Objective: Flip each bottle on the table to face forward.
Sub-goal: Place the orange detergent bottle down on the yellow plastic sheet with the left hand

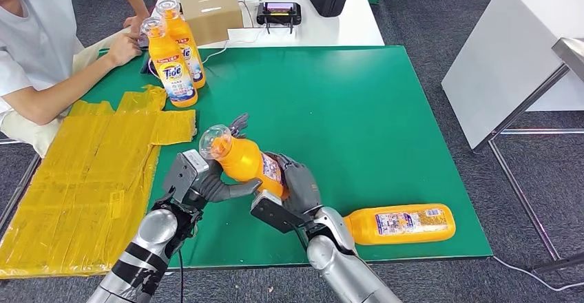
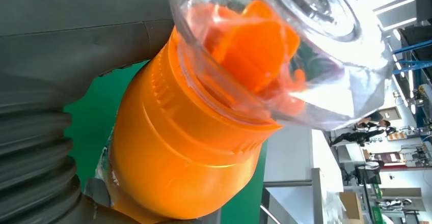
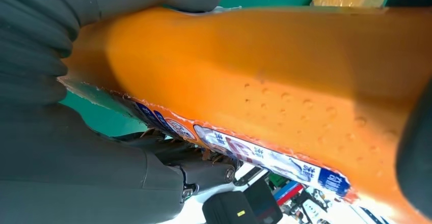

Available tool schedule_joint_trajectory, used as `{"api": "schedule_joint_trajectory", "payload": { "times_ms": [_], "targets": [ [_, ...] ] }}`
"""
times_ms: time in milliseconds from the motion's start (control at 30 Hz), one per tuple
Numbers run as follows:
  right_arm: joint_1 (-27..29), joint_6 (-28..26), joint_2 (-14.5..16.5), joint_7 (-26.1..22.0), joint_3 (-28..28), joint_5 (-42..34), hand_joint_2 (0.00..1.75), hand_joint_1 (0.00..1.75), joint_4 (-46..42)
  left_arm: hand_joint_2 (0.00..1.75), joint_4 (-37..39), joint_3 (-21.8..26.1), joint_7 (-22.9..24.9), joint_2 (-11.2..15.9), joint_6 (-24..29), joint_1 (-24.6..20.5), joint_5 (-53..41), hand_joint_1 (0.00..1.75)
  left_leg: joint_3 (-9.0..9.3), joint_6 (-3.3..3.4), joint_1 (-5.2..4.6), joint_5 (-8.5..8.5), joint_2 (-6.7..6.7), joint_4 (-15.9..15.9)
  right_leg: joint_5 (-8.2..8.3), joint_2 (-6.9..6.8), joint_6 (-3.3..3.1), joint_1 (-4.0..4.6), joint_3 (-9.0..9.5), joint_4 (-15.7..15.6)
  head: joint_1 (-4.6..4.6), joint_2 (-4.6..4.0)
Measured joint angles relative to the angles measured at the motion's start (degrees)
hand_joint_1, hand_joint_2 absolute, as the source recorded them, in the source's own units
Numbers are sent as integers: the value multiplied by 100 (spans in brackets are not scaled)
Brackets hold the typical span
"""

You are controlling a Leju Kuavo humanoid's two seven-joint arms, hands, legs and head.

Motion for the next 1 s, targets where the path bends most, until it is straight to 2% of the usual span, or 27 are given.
{"api": "schedule_joint_trajectory", "payload": {
  "times_ms": [100,133,700,733,767,867,900,1000],
  "targets": [
    [-7,0,8,-2,23,-48,175,175,28,175,31,1,-31,0,-34,2,54,167,0,0,0,0,0,0,0,0,0,0,0,0,1,0],
    [-8,-1,11,-3,27,-63,175,175,31,175,42,1,-42,0,-42,3,75,175,0,0,0,0,0,0,0,0,0,0,0,0,1,0],
    [6,-85,-44,-65,29,-313,175,175,-129,175,81,2,-111,-28,-34,-2,123,175,0,0,0,0,0,0,0,0,0,0,-1,0,1,0],
    [14,-96,-55,-72,28,-331,175,170,-167,175,81,2,-115,-31,-28,-2,134,175,0,0,0,0,0,0,0,0,0,0,-1,0,2,0],
    [27,-107,-68,-80,27,-350,175,146,-219,175,81,2,-122,-34,-22,-3,148,175,0,0,0,0,0,0,0,0,0,0,0,0,2,0],
    [82,-135,-113,-106,20,-389,175,20,-400,175,79,2,-148,-45,17,-5,198,175,0,0,0,0,0,0,0,0,0,0,0,0,2,0],
    [108,-156,-127,-124,17,-405,175,0,-478,175,75,6,-154,-49,49,-3,214,175,0,0,0,0,0,0,0,0,0,0,0,0,2,0],
    [221,-268,-183,-198,-3,-468,175,0,-851,175,16,56,-193,-52,278,25,153,175,-1,0,0,0,-1,0,0,-1,0,0,0,0,1,0]
  ]
}}
